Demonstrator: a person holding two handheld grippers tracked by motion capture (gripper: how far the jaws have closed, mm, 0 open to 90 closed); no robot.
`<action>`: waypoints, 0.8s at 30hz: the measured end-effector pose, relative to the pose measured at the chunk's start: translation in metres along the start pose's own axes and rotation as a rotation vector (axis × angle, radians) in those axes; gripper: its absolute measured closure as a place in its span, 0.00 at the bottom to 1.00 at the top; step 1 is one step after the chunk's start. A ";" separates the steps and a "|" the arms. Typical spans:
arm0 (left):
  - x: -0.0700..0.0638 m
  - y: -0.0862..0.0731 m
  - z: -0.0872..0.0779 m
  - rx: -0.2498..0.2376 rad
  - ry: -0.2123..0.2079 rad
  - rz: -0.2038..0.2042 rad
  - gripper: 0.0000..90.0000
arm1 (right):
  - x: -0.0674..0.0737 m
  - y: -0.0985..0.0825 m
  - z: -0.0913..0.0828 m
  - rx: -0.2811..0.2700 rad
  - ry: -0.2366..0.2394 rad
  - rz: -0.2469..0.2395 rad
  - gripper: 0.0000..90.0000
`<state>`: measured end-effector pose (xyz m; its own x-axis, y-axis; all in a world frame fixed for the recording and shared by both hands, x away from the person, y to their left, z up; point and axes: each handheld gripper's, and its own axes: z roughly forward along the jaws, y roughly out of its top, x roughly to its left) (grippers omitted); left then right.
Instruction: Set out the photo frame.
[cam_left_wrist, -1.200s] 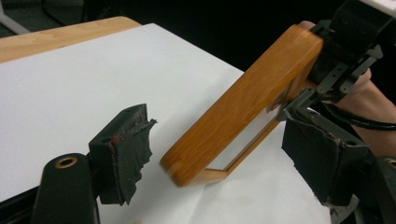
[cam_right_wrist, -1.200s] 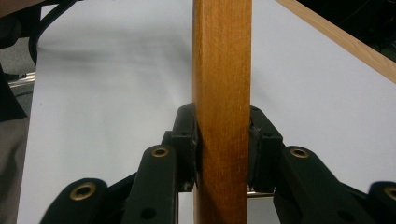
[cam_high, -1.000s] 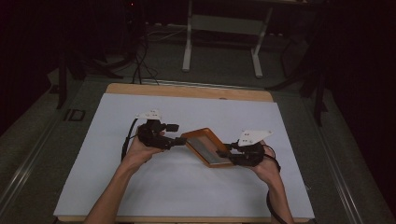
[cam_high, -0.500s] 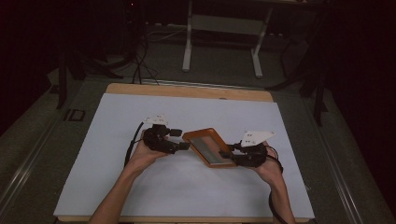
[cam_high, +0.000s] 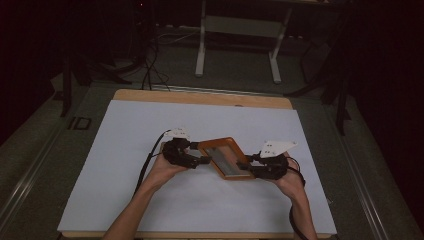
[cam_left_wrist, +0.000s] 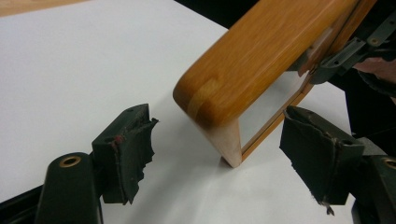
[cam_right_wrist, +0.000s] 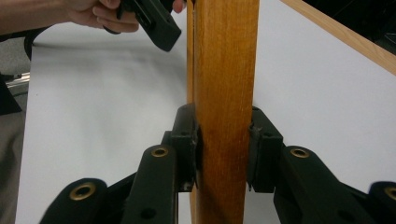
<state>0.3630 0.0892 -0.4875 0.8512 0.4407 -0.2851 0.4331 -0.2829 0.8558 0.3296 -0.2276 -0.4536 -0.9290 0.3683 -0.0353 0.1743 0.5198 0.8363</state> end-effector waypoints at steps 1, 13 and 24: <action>-0.001 -0.001 0.005 0.003 -0.002 -0.001 0.28 | 0.000 0.000 0.000 0.000 -0.001 0.002 0.76; -0.008 -0.004 0.026 0.033 -0.019 0.028 0.38 | -0.003 -0.004 -0.003 0.009 -0.007 0.001 0.76; -0.014 -0.005 0.037 0.048 -0.009 0.037 0.44 | -0.005 -0.008 -0.006 0.022 -0.032 0.009 0.76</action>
<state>0.3604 0.0529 -0.5039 0.8692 0.4219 -0.2579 0.4151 -0.3392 0.8442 0.3311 -0.2388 -0.4568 -0.9163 0.3978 -0.0458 0.1901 0.5329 0.8245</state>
